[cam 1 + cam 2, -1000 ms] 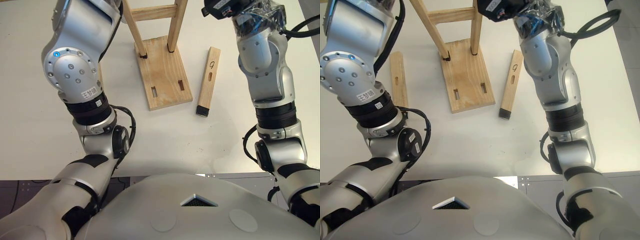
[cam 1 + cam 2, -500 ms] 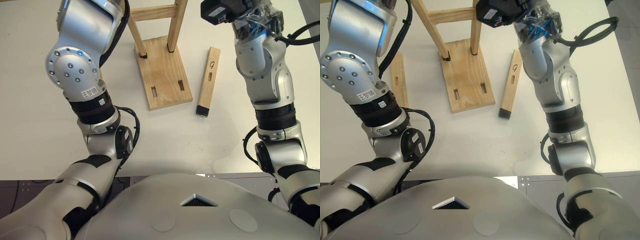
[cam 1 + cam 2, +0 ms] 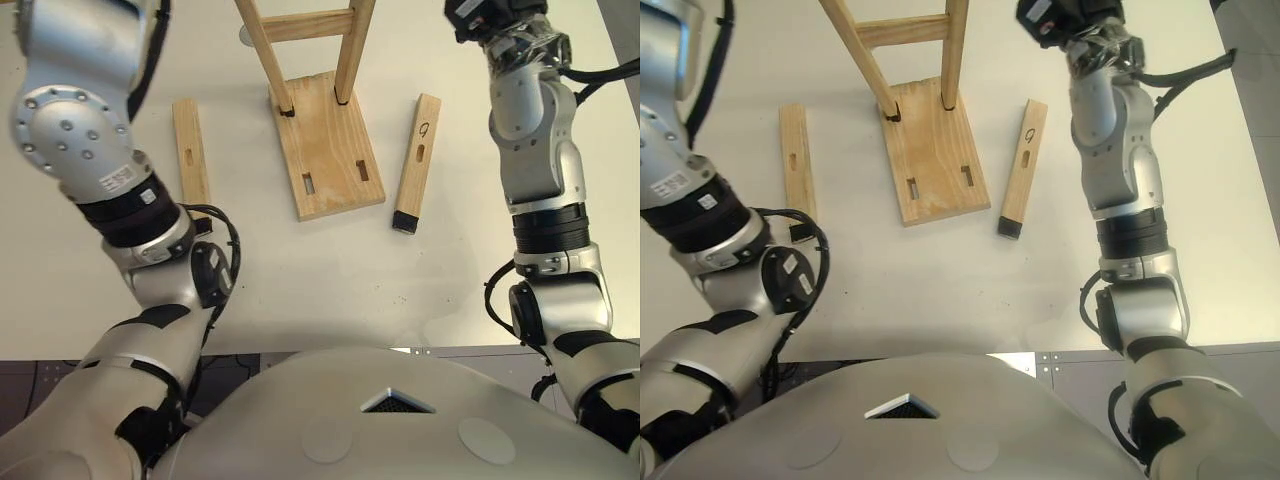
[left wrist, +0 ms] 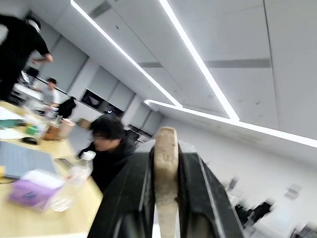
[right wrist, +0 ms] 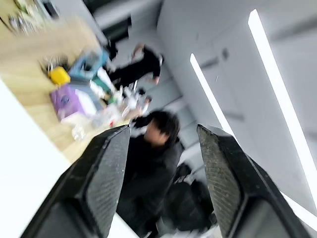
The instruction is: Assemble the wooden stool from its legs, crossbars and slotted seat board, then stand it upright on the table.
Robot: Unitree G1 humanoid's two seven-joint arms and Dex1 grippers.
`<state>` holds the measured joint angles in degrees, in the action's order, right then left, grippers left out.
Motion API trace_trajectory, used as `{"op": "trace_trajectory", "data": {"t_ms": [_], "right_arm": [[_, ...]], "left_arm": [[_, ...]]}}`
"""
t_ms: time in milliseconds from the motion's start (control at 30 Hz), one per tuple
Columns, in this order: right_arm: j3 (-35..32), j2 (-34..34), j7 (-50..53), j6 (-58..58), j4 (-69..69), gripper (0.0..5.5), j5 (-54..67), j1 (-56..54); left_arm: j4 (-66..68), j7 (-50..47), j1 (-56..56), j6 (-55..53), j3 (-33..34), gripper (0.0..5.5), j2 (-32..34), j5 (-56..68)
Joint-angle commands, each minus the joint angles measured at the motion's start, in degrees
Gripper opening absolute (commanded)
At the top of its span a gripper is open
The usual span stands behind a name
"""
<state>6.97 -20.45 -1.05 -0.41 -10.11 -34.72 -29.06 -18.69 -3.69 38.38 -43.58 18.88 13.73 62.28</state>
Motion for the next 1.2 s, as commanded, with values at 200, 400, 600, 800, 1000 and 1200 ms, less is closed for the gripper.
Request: {"op": "trace_trajectory", "data": {"t_ms": [200,400,600,800,1000,1200], "right_arm": [[-2.75,1.78,-10.38,9.09,-0.86,2.47,13.76,3.2],[-0.56,2.97,-11.86,12.65,2.21,2.47,15.48,7.06],[0.04,2.42,-10.27,13.06,2.9,2.47,14.96,9.1],[-0.62,2.76,-7.85,13.59,4.09,2.47,15.16,11.36],[-0.9,3.04,-6.17,13.71,4.92,2.47,15.5,12.56],[-0.05,3.38,-4.89,13.31,5.35,2.47,15.05,13.95]], "left_arm": [[2.03,-30.62,-5.5,-21.19,3.02,0.38,6.12,14.33],[-0.19,-32.45,-8.36,-23.89,-3.39,0.38,7.58,14.26],[1.74,-19.63,-14.54,-21.76,-4.6,0.38,23.86,-1.74],[1.51,-3.43,-25.57,-7.41,-5.4,0.38,19.83,-11.69],[6.9,16.16,-35.7,10.12,-0.32,0.38,15.98,-16.38],[18.64,26.31,-35.76,14.94,7.41,0.38,18.12,-16.77]]}}
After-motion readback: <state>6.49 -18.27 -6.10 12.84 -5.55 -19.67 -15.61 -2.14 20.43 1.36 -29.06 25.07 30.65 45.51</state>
